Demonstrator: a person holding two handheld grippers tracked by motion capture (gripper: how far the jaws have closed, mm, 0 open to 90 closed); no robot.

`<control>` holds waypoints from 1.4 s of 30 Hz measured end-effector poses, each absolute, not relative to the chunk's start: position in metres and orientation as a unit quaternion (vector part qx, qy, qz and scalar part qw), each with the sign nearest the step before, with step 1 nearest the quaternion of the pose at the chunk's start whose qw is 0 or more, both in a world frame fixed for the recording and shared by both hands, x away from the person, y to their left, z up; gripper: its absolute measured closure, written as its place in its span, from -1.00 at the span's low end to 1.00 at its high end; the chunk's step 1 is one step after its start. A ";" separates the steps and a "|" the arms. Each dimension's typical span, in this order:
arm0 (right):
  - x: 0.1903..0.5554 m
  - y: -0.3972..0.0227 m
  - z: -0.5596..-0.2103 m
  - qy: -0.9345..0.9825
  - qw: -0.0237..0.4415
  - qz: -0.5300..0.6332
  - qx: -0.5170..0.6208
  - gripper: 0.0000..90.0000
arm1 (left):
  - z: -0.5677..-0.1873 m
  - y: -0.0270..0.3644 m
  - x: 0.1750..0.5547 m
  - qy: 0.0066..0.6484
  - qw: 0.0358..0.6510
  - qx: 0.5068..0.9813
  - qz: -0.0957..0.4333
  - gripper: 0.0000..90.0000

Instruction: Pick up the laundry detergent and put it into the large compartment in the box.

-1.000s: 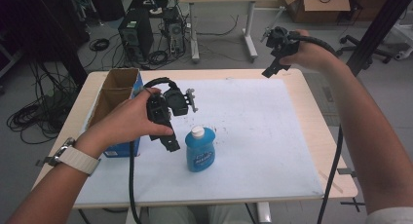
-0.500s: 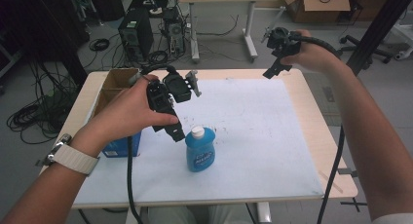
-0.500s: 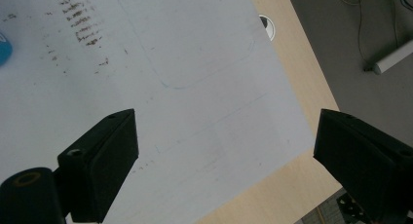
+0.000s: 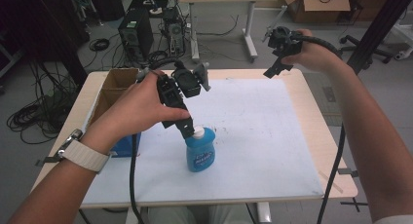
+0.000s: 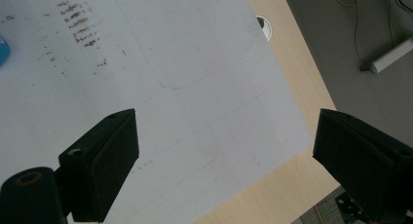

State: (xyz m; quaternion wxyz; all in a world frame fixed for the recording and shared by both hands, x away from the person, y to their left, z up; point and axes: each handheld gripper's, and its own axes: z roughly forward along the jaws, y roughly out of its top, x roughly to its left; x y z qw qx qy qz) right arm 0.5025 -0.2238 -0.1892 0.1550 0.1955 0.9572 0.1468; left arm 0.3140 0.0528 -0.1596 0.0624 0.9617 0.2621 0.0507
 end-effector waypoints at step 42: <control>0.505 -0.217 -0.194 0.959 0.154 0.140 0.190 -0.78 | -0.206 0.012 0.331 0.283 0.047 0.958 0.027 -0.86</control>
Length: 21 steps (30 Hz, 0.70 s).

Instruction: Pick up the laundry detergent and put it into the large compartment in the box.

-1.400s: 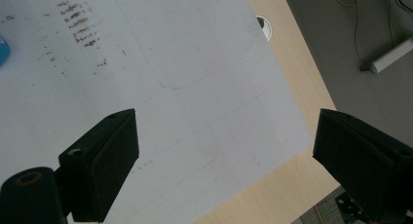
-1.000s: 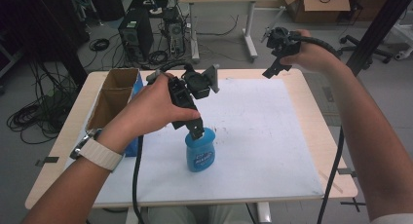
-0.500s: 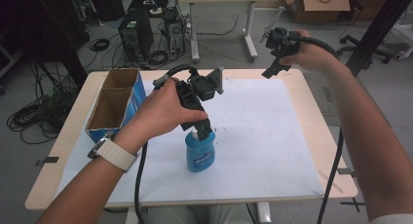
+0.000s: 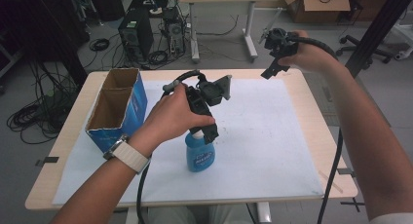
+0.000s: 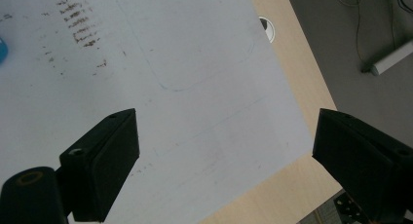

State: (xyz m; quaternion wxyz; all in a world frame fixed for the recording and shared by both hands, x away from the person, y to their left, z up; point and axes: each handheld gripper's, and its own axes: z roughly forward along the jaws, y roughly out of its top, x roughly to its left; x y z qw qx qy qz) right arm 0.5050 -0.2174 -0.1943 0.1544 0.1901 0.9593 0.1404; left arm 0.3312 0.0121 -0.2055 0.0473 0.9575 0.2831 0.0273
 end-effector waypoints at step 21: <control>0.505 -0.222 -0.197 0.959 0.152 0.145 0.193 -0.78 | -0.247 0.004 0.340 0.275 0.028 0.961 0.023 -0.85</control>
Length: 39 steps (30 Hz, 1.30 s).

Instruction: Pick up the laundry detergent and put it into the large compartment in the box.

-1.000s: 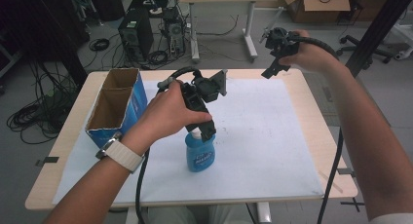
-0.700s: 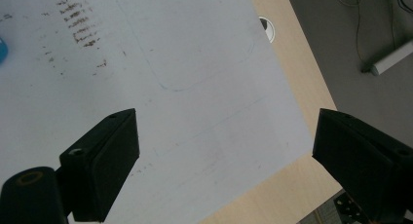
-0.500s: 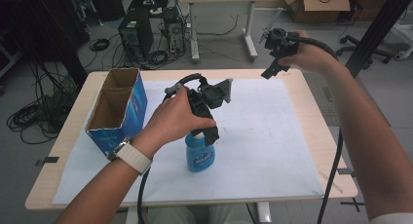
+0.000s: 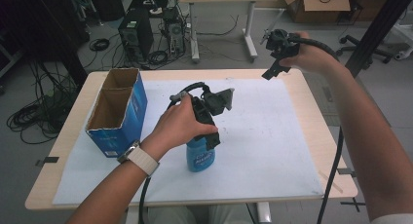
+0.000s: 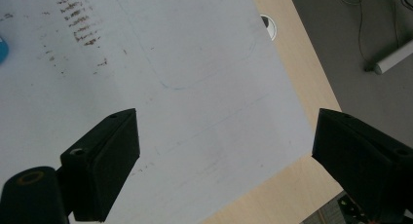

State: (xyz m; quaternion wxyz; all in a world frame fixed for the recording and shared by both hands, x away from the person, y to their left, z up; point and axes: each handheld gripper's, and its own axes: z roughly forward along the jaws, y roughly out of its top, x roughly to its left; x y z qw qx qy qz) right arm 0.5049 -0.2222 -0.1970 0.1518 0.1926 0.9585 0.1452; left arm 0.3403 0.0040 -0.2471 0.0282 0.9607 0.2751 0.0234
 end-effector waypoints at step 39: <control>0.503 -0.222 -0.194 0.957 0.158 0.149 0.194 -0.76 | -0.280 0.004 0.346 0.274 0.023 0.961 0.025 -0.69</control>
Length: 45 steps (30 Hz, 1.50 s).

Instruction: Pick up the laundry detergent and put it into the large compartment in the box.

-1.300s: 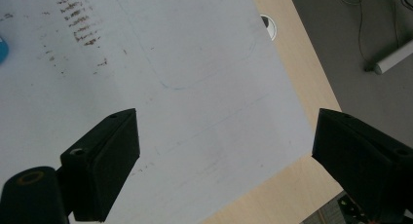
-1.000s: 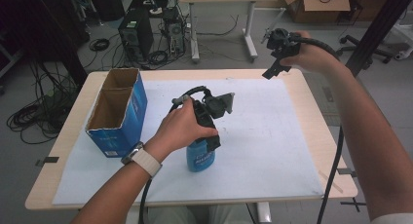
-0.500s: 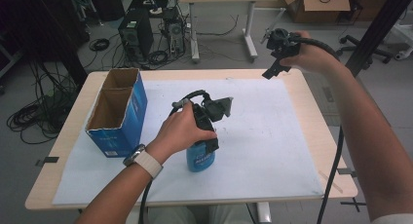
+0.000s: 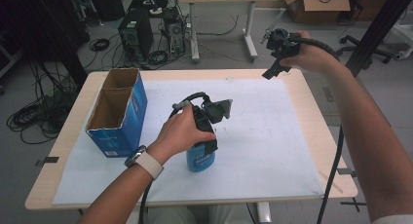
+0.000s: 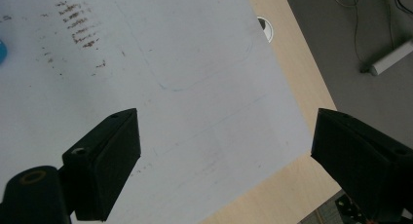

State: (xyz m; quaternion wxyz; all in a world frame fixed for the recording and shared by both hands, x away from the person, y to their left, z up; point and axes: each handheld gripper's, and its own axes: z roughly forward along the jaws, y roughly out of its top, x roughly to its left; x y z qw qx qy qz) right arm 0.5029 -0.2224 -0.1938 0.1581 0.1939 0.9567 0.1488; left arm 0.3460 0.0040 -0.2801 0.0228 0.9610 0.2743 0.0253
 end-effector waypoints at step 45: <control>0.501 -0.223 -0.193 0.957 0.160 0.146 0.194 -0.76 | -0.282 0.009 0.350 0.271 0.026 0.962 0.016 -0.18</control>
